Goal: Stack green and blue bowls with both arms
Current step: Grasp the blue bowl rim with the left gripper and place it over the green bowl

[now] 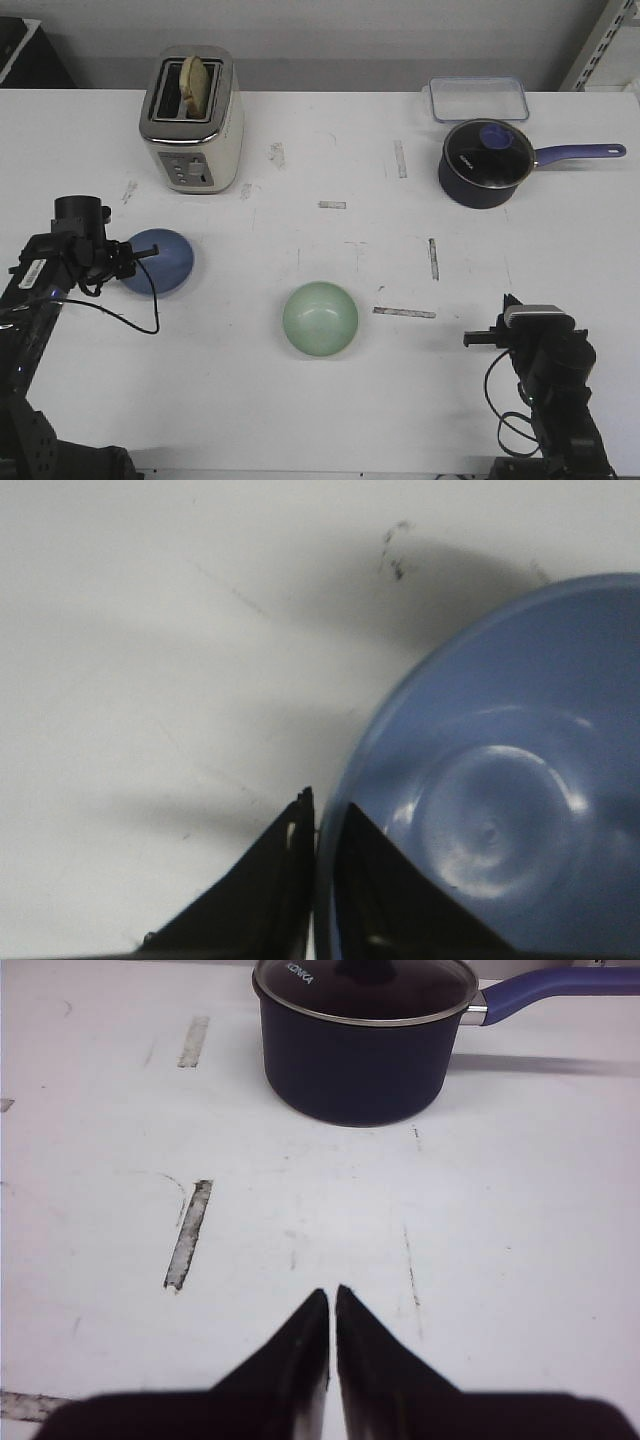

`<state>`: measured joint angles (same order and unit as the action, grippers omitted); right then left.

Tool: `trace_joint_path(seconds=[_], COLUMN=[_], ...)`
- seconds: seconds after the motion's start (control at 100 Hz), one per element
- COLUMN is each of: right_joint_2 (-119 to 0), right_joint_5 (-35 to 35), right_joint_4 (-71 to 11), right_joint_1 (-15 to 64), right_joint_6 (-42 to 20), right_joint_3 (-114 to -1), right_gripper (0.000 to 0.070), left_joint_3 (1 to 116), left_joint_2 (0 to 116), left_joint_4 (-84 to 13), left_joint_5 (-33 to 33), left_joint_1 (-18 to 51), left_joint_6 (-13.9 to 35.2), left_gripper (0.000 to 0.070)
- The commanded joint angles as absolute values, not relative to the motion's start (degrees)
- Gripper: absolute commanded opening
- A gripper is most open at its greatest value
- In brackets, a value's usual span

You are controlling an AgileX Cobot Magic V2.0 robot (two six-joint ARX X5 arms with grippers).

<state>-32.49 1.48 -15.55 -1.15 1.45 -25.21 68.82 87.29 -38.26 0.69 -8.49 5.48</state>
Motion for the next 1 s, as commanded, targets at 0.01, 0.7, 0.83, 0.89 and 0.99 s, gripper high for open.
trace_joint_path(seconds=[0.01, 0.7, 0.83, 0.89, 0.99], right_joint_2=[-32.7, -32.7, -32.7, -32.7, -32.7], right_joint_5=[1.5, 1.5, 1.5, 1.5, 1.5], right_joint_4=[-15.0, -15.0, -15.0, -15.0, -15.0], right_joint_1=[-1.0, -1.0, -1.0, -1.0, -1.0], right_joint_6=[1.5, 1.5, 1.5, 1.5, 1.5], right_joint_3=[-25.8, -25.8, -25.8, -25.7, -25.8], right_gripper=[0.0001, 0.0001, 0.0001, 0.0001, 0.0001], left_joint_3=[72.6, 79.1, 79.1, 79.1, 79.1], left_joint_2=[86.0, 80.1, 83.0, 84.3, 86.5], left_joint_4=[-39.1, -40.8, -40.5, -40.6, -40.3], left_joint_5=[-2.5, -11.8, -11.8, -11.8, -11.8], left_joint_1=[-8.4, 27.8, 32.7, 34.2, 35.9], left_joint_6=[5.8, 10.2, 10.2, 10.2, 10.2], left_gripper=[0.0000, 0.0000, 0.0000, 0.0000, 0.0000])
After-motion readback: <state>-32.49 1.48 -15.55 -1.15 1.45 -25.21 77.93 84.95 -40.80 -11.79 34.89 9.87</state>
